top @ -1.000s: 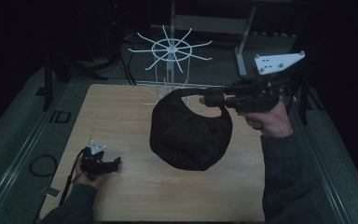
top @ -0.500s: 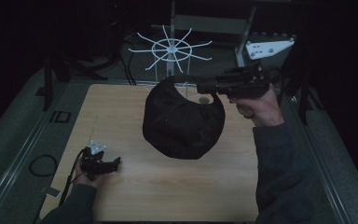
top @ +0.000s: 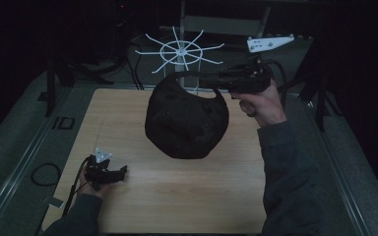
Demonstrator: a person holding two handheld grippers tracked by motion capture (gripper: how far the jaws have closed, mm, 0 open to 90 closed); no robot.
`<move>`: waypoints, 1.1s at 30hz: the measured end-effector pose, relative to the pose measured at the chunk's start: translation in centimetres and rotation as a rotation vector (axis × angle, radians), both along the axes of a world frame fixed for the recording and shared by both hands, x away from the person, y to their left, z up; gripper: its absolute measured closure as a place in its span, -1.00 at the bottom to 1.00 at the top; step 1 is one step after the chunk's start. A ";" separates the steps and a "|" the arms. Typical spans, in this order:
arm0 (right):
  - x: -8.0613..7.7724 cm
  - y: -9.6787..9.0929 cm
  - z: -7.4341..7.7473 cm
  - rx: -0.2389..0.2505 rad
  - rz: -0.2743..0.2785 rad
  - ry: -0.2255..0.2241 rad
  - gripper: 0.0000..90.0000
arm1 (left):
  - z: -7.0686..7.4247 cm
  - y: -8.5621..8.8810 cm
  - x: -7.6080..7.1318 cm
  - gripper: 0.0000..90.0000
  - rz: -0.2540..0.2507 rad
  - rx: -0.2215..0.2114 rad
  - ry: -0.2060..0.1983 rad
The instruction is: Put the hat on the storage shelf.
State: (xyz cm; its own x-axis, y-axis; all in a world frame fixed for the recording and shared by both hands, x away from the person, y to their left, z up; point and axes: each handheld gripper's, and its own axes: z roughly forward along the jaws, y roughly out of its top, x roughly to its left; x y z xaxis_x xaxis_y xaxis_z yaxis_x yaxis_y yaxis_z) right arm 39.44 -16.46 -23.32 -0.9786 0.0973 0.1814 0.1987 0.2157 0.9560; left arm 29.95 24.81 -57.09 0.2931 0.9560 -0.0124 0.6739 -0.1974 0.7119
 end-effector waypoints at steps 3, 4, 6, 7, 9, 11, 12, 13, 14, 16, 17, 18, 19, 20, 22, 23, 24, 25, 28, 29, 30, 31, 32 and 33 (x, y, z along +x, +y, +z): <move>0.2 0.2 -0.2 -0.007 -0.015 0.003 0.57 | 0.0 0.0 0.0 -0.70 -0.001 0.001 0.002; 0.3 0.3 -0.3 -0.008 -0.018 0.006 0.57 | 0.0 0.0 0.0 -0.70 -0.001 0.001 0.002; 0.5 0.3 -0.4 -0.011 -0.029 0.006 0.57 | 0.0 0.0 0.0 -0.70 -0.001 0.001 0.001; 0.5 0.4 -0.4 -0.011 -0.031 0.006 0.57 | 0.0 0.0 0.0 -0.70 -0.001 0.000 0.002; 0.5 0.5 -0.4 -0.013 -0.036 0.003 0.57 | 0.0 0.0 0.0 -0.70 -0.001 0.001 0.001; 0.6 0.6 -0.6 -0.014 -0.044 0.002 0.57 | 0.0 0.0 0.0 -0.70 0.000 0.000 0.001; 0.7 0.6 -0.6 -0.012 -0.045 0.006 0.57 | 0.0 0.0 0.0 -0.70 -0.001 0.001 0.002; 0.7 0.6 -0.7 -0.012 -0.048 0.004 0.57 | 0.0 0.0 0.0 -0.70 -0.001 0.001 0.002; 0.7 0.7 -0.7 -0.013 -0.053 0.003 0.57 | 0.0 0.0 0.0 -0.70 -0.001 0.001 0.002; 0.7 0.7 -0.7 -0.017 -0.067 -0.004 0.57 | 0.0 0.0 0.0 -0.70 -0.001 0.001 0.002; 0.7 0.7 -0.7 -0.019 -0.072 -0.006 0.57 | 0.0 0.0 0.0 -0.70 -0.001 0.001 0.002; 0.7 0.8 -0.7 -0.019 -0.074 -0.008 0.57 | 0.0 0.0 0.0 -0.70 -0.001 0.001 0.002; 0.7 0.8 -0.7 -0.020 -0.075 -0.011 0.57 | 0.0 0.0 0.0 -0.70 -0.001 0.001 0.002; 0.6 0.8 -0.7 -0.022 -0.081 -0.015 0.56 | 0.0 0.0 0.0 -0.70 -0.001 0.001 0.002; 0.6 0.8 -0.7 -0.025 -0.085 -0.020 0.56 | 0.0 0.0 0.0 -0.70 -0.001 0.000 0.003; 0.5 0.8 -0.7 -0.028 -0.087 -0.026 0.56 | 0.0 0.0 0.0 -0.70 -0.001 0.000 0.002; 0.5 0.8 -0.7 -0.029 -0.091 -0.031 0.56 | 0.0 0.0 0.0 -0.70 -0.001 0.000 0.003; 0.4 0.8 -0.6 -0.031 -0.095 -0.034 0.55 | 0.0 0.0 0.0 -0.70 -0.001 0.000 0.003; 0.3 0.7 -0.6 -0.035 -0.107 -0.042 0.53 | 0.0 0.0 0.0 -0.70 -0.001 0.000 0.003; 0.3 0.7 -0.6 -0.036 -0.112 -0.044 0.51 | 0.0 0.0 0.0 -0.70 -0.001 -0.001 0.003; 0.3 0.6 -0.6 -0.039 -0.117 -0.047 0.48 | 0.0 0.0 0.0 -0.70 -0.001 -0.001 0.003; 0.3 0.6 -0.6 -0.043 -0.121 -0.049 0.45 | 0.0 0.0 0.0 -0.70 -0.001 -0.001 0.003; 0.2 0.6 -0.6 -0.046 -0.124 -0.052 0.41 | 0.0 0.0 0.0 -0.70 -0.001 -0.001 0.003; 0.1 0.5 -0.6 -0.048 -0.126 -0.058 0.36 | 0.0 0.0 0.0 -0.70 -0.001 -0.001 0.002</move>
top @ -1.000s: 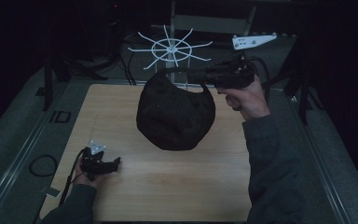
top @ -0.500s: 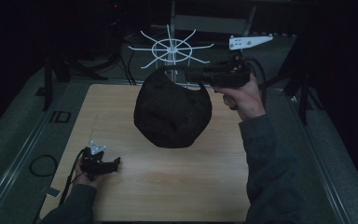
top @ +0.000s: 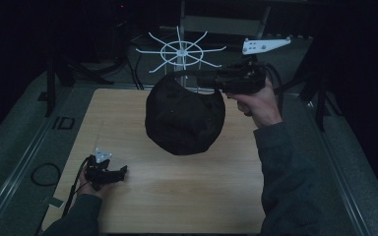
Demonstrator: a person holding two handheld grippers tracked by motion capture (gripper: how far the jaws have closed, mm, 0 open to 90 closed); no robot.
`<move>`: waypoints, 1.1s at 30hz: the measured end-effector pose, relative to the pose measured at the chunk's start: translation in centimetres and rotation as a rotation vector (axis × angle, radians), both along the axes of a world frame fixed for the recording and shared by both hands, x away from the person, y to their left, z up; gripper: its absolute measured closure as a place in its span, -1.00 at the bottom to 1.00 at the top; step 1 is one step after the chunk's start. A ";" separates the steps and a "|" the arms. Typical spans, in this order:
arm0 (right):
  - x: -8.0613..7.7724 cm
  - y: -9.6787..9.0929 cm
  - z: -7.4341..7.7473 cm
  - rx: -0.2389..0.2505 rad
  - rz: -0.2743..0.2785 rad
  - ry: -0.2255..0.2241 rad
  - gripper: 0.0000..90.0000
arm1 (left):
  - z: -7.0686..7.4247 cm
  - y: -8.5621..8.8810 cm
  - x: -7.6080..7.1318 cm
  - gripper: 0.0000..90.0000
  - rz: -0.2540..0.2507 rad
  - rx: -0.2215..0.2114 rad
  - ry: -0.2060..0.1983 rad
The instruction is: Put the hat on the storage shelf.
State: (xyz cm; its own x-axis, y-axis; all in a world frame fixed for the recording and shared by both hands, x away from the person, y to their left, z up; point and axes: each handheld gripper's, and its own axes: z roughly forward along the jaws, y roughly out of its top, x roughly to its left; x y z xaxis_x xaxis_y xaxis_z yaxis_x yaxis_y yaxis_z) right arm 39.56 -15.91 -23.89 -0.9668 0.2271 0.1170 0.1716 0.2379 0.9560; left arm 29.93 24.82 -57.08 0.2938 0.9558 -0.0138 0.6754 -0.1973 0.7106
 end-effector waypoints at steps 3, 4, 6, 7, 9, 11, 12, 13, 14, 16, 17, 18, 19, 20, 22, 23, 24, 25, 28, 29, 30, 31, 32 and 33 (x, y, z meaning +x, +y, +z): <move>-0.3 -0.1 0.0 -0.002 -0.002 -0.018 0.24 | 0.0 0.0 0.0 -0.70 0.001 -0.001 -0.001; -0.4 -0.1 0.1 0.008 0.004 -0.021 0.22 | 0.0 0.0 0.0 -0.70 0.001 -0.001 -0.001; -0.7 -0.4 0.3 0.022 0.005 -0.037 0.14 | 0.0 0.0 0.0 -0.70 0.001 -0.001 0.000; -0.8 -0.5 0.4 0.027 0.002 -0.046 0.08 | 0.0 0.0 0.0 -0.70 0.000 0.000 0.000; -1.2 -0.7 0.7 0.023 -0.006 -0.061 0.05 | 0.0 0.0 0.0 -0.70 0.000 0.001 0.000; -1.4 -1.0 0.8 0.013 -0.018 -0.074 0.00 | 0.0 0.0 0.0 -0.70 0.001 -0.001 -0.001; -1.5 -1.1 0.8 0.006 -0.023 -0.079 0.00 | 0.0 0.0 0.0 -0.70 0.001 -0.001 -0.001; -1.6 -1.3 0.7 0.010 -0.024 -0.085 0.00 | 0.0 0.0 0.0 -0.70 0.001 -0.001 -0.001; -1.6 -1.6 0.7 0.012 -0.029 -0.083 -0.01 | 0.0 0.0 0.0 -0.70 0.001 -0.001 -0.001; -1.6 -2.2 0.5 0.022 -0.037 -0.078 -0.01 | 0.0 0.0 0.0 -0.70 0.001 -0.001 -0.001; -1.6 -2.5 0.4 0.025 -0.043 -0.078 -0.01 | 0.0 0.0 0.0 -0.70 0.001 0.000 -0.001; -1.6 -2.7 0.3 0.025 -0.044 -0.075 -0.01 | 0.0 0.0 0.0 -0.70 0.001 0.000 0.000; -1.6 -2.9 0.2 0.028 -0.046 -0.074 -0.01 | 0.0 0.0 0.0 -0.70 0.001 0.000 0.000; -1.6 -3.1 0.1 0.027 -0.051 -0.075 -0.01 | 0.0 0.0 0.0 -0.70 0.001 0.001 0.000; -1.7 -3.5 0.0 0.024 -0.061 -0.074 -0.01 | 0.0 0.0 0.0 -0.70 0.000 0.001 0.000; -1.7 -3.7 -0.1 0.022 -0.066 -0.074 -0.01 | 0.0 0.0 0.0 -0.70 0.000 0.001 0.000; -1.7 -3.9 -0.2 0.021 -0.073 -0.073 -0.01 | 0.0 0.0 0.0 -0.70 0.000 0.001 0.000; -1.7 -4.1 -0.4 0.019 -0.078 -0.072 -0.01 | 0.0 0.0 0.0 -0.70 0.000 0.001 0.000; -1.6 -4.7 -0.9 0.016 -0.098 -0.062 0.00 | 0.0 0.0 0.0 -0.70 0.000 0.001 0.000; -1.5 -5.0 -1.1 0.018 -0.106 -0.056 0.01 | 0.0 0.0 0.0 -0.70 0.000 0.001 0.000; -1.4 -5.2 -1.4 0.021 -0.116 -0.050 0.02 | 0.0 0.0 0.0 -0.70 0.000 0.001 0.000; -1.3 -5.4 -1.6 0.021 -0.127 -0.042 0.04 | 0.0 0.0 0.0 -0.70 0.000 0.001 0.000; -1.2 -5.6 -1.8 0.019 -0.138 -0.036 0.05 | 0.0 0.0 0.0 -0.70 0.000 0.001 0.000; -1.1 -5.8 -2.0 0.018 -0.150 -0.030 0.07 | 0.0 0.0 0.0 -0.70 -0.001 0.001 0.000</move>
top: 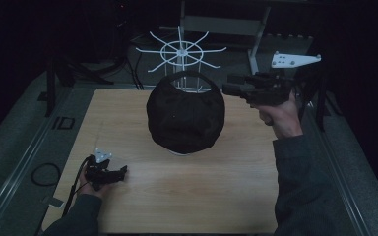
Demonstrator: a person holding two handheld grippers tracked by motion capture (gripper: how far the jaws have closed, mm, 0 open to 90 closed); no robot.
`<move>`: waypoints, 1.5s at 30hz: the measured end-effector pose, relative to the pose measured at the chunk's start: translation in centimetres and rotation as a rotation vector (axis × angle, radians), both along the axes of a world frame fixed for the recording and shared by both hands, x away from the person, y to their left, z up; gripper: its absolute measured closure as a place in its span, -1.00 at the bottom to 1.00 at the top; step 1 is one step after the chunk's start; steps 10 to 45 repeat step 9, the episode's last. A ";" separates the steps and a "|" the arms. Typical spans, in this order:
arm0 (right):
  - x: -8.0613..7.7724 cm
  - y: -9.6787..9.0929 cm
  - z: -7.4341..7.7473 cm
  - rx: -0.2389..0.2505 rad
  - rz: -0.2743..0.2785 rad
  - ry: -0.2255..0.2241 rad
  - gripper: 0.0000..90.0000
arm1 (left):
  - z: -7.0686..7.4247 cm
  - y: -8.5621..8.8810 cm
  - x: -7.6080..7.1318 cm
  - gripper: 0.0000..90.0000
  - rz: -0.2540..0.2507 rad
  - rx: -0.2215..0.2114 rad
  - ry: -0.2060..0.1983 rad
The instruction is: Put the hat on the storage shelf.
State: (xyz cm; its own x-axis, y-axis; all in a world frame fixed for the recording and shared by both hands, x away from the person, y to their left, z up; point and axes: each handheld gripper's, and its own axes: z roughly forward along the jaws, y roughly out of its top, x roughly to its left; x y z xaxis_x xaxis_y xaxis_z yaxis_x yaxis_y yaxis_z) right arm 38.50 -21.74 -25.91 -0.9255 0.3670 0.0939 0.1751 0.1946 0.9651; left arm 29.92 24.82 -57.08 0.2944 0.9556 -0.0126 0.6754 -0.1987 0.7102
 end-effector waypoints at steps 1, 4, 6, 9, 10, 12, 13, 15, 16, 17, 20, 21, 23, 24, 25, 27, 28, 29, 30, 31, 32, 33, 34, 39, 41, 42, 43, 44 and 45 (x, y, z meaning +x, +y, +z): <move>0.1 -0.2 -0.2 -0.002 -0.008 0.004 0.08 | 0.0 0.0 0.0 -0.70 0.000 0.000 0.000; 0.3 -0.6 -0.7 -0.002 -0.028 0.016 0.13 | 0.0 0.0 0.0 -0.70 0.000 0.000 0.000; 0.4 -0.8 -1.0 -0.004 -0.038 0.022 0.16 | 0.0 0.0 0.0 -0.70 0.000 0.000 0.000; 0.5 -0.9 -1.4 -0.012 -0.050 0.030 0.20 | 0.0 0.0 0.0 -0.70 0.001 0.000 0.000; 0.5 -0.9 -1.4 -0.012 -0.050 0.030 0.20 | 0.0 0.0 0.0 -0.70 0.001 0.000 0.000; 0.5 -0.9 -1.4 -0.012 -0.050 0.030 0.20 | 0.0 0.0 0.0 -0.70 0.001 0.000 0.000; 0.5 -0.9 -1.4 -0.012 -0.050 0.030 0.20 | 0.0 0.0 0.0 -0.70 0.001 0.000 0.000; 0.5 -0.9 -1.4 -0.012 -0.050 0.030 0.20 | 0.0 0.0 0.0 -0.70 0.001 0.000 0.000; 0.5 -0.9 -1.4 -0.012 -0.050 0.030 0.20 | 0.0 0.0 0.0 -0.70 0.001 0.000 0.000; 0.5 -0.9 -1.4 -0.012 -0.050 0.030 0.20 | 0.0 0.0 0.0 -0.70 0.001 0.000 0.000; 0.5 -0.9 -1.4 -0.012 -0.050 0.030 0.20 | 0.0 0.0 0.0 -0.70 0.001 0.000 0.000; 0.5 -0.9 -1.4 -0.012 -0.050 0.030 0.20 | 0.0 0.0 0.0 -0.70 0.001 0.000 0.000; 0.5 -0.9 -1.4 -0.012 -0.050 0.030 0.20 | 0.0 0.0 0.0 -0.70 0.001 0.000 0.000; 0.5 -0.9 -1.4 -0.012 -0.050 0.030 0.20 | 0.0 0.0 0.0 -0.70 0.001 0.000 0.000; 0.5 -0.9 -1.4 -0.012 -0.050 0.030 0.20 | 0.0 0.0 0.0 -0.70 0.001 0.000 0.000; 0.5 -0.9 -1.4 -0.012 -0.050 0.030 0.20 | 0.0 0.0 0.0 -0.70 0.001 0.000 0.000; 0.5 -0.9 -1.4 -0.012 -0.050 0.030 0.20 | 0.0 0.0 0.0 -0.70 0.001 0.000 0.000; 0.5 -0.9 -1.4 -0.012 -0.050 0.030 0.20 | 0.0 0.0 0.0 -0.70 0.001 0.000 0.000; 0.5 -0.9 -1.4 -0.012 -0.050 0.030 0.20 | 0.0 0.0 0.0 -0.70 0.001 0.000 0.000; 0.5 -0.9 -1.4 -0.012 -0.050 0.030 0.20 | 0.0 0.0 0.0 -0.70 0.001 0.000 0.000; 0.5 -0.9 -1.4 -0.012 -0.050 0.030 0.20 | 0.0 0.0 0.0 -0.70 0.001 0.000 0.000; 0.5 -0.9 -1.4 -0.012 -0.050 0.030 0.20 | 0.0 0.0 0.0 -0.70 0.001 0.000 0.000; 0.5 -0.9 -1.4 -0.012 -0.050 0.030 0.20 | 0.0 0.0 0.0 -0.70 0.001 0.000 0.000; 0.5 -0.9 -1.4 -0.012 -0.050 0.030 0.20 | 0.0 0.0 0.0 -0.70 0.001 0.000 0.000; 0.5 -0.9 -1.4 -0.012 -0.050 0.030 0.20 | 0.0 0.0 0.0 -0.70 0.001 0.000 0.000; 0.5 -0.9 -1.4 -0.012 -0.050 0.030 0.20 | 0.0 0.0 0.0 -0.70 0.001 0.000 0.000; 0.5 -0.9 -1.4 -0.012 -0.050 0.030 0.20 | 0.0 0.0 0.0 -0.70 0.001 0.000 0.000; 0.5 -0.9 -1.4 -0.012 -0.050 0.030 0.20 | 0.0 0.0 0.0 -0.70 0.001 0.000 0.000; 0.5 -0.9 -1.4 -0.012 -0.050 0.030 0.20 | 0.0 0.0 0.0 -0.70 0.001 0.000 0.000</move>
